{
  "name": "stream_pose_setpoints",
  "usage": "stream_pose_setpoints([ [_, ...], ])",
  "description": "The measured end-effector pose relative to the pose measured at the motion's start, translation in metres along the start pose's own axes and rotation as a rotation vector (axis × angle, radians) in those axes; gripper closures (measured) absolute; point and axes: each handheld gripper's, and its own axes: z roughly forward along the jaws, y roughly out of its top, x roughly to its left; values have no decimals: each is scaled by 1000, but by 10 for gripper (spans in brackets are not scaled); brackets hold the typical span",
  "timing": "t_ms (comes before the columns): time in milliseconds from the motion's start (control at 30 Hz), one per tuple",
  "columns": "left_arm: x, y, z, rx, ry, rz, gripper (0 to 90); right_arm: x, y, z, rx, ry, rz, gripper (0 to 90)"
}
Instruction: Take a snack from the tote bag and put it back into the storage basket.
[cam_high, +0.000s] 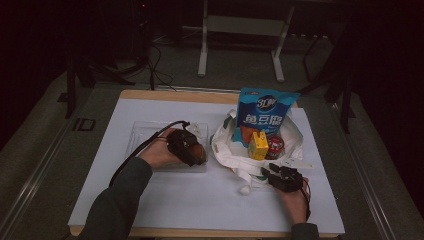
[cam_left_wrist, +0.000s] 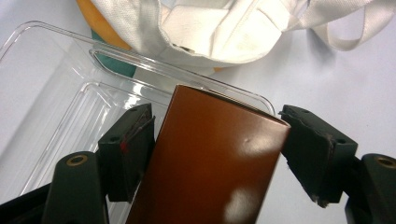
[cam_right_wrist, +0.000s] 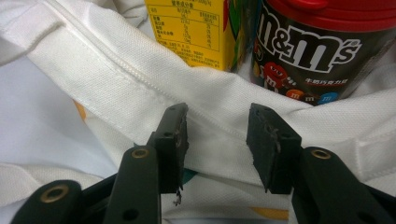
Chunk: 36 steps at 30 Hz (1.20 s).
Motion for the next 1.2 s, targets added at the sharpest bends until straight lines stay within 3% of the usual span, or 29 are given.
stream_pose_setpoints([
  [167,-2,3,-6,-41,-5,2,292,0,0,0,1,1,1,576],
  [433,-4,7,-16,-98,19,4,296,0,0,0,0,0,-1,576],
  [567,-3,8,-16,-99,34,8,295,0,0,0,0,0,0,576],
  [1200,-7,23,-22,-229,89,-41,326,0,0,0,0,1,1,576],
])
